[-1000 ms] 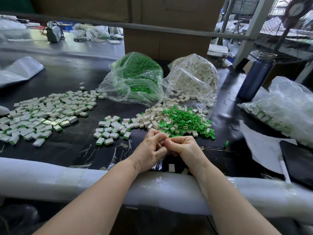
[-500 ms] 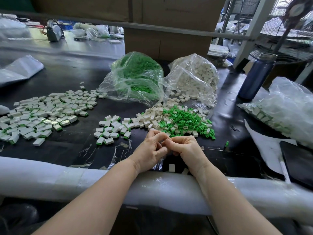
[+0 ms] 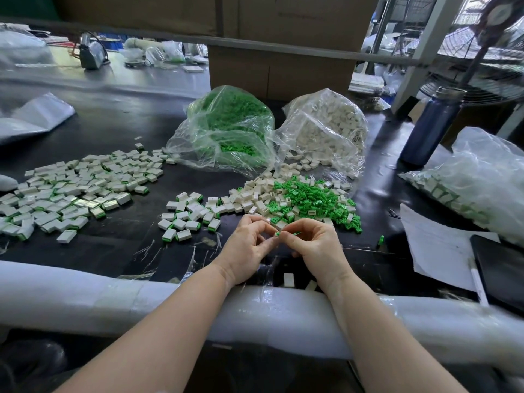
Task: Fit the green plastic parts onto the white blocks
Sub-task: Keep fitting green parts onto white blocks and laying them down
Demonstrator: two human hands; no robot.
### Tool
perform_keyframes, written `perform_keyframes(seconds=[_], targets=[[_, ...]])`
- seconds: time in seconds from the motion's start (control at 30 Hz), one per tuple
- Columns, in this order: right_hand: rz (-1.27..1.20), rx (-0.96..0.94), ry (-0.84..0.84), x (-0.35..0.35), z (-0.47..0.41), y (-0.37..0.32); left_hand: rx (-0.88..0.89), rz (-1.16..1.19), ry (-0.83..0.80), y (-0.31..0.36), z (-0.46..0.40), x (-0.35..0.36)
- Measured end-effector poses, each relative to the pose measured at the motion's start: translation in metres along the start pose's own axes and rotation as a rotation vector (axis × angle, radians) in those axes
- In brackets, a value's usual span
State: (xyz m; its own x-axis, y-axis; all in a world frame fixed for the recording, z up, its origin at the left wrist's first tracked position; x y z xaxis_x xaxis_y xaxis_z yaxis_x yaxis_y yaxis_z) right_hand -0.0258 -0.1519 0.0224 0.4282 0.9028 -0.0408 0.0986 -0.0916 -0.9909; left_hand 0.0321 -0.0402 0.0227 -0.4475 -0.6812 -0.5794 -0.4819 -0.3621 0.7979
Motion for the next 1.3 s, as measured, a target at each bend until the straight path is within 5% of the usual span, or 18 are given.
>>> perform_keyframes(seconds=[0.4,0.7,1.07,1.3], targets=[[0.028,-0.009,0.07,-0.005,-0.003,0.002,-0.06,0.109,0.11,-0.01,0.0,-0.011],[0.342,-0.016,0.309,-0.03,-0.002,0.005,-0.247,-0.003,0.572,-0.033,0.012,-0.052],[0.511,0.041,0.37,-0.036,-0.001,0.006,-0.455,-0.286,0.462,-0.042,0.012,-0.047],[0.557,0.056,0.351,-0.034,-0.002,0.007,-0.379,-0.453,0.373,-0.035,0.005,-0.039]])
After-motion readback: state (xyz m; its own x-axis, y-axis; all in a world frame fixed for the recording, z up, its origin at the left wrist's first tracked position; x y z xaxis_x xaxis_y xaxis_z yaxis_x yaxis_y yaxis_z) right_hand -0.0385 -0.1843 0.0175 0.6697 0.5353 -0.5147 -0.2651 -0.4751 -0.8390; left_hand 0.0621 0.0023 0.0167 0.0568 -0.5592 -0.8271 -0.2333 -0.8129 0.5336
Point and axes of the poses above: each hand's wrist, its own z-axis away from the middle knuckle, its own x-axis out of the palm, y = z × x, the point moved 8 cm from there along -z, towards the middle knuckle, and after that the axes turned 7 degrees about -z, right-handed, at the moved point
